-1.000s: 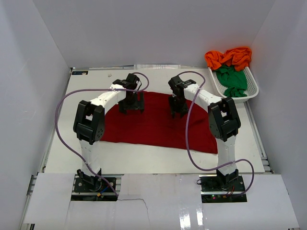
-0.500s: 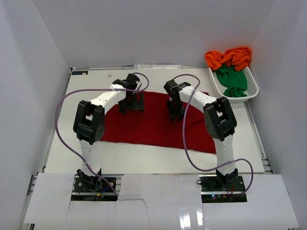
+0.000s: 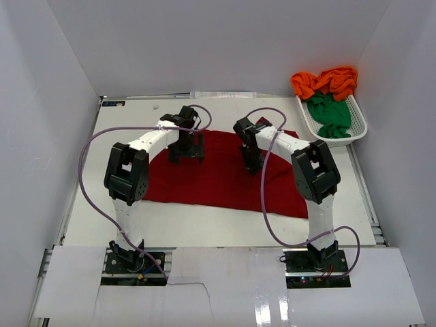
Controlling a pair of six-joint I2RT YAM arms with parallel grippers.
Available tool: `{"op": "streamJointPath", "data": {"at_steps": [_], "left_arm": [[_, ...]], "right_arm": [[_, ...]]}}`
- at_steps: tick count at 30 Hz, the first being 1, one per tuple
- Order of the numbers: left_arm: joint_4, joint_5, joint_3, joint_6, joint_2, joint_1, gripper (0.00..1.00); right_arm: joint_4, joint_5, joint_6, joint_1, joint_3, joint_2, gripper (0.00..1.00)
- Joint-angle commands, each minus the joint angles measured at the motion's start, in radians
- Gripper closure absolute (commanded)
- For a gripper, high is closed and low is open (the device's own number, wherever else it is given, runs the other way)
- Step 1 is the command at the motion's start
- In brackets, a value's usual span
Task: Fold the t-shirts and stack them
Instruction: Fold the flattened tshirt in 1/3 of the way
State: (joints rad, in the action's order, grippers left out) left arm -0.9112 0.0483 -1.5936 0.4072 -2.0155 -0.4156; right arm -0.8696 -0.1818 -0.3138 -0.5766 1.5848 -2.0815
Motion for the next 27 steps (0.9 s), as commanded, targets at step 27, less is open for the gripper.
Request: {"op": "streamJointPath", "data": {"at_steps": [27], "left_arm": [[0.044,0.007,0.090,-0.021,0.069,-0.011,0.02]], "right_arm": [[0.822,-0.159,-0.231,-0.008,-0.464,0.287,0.92]]}}
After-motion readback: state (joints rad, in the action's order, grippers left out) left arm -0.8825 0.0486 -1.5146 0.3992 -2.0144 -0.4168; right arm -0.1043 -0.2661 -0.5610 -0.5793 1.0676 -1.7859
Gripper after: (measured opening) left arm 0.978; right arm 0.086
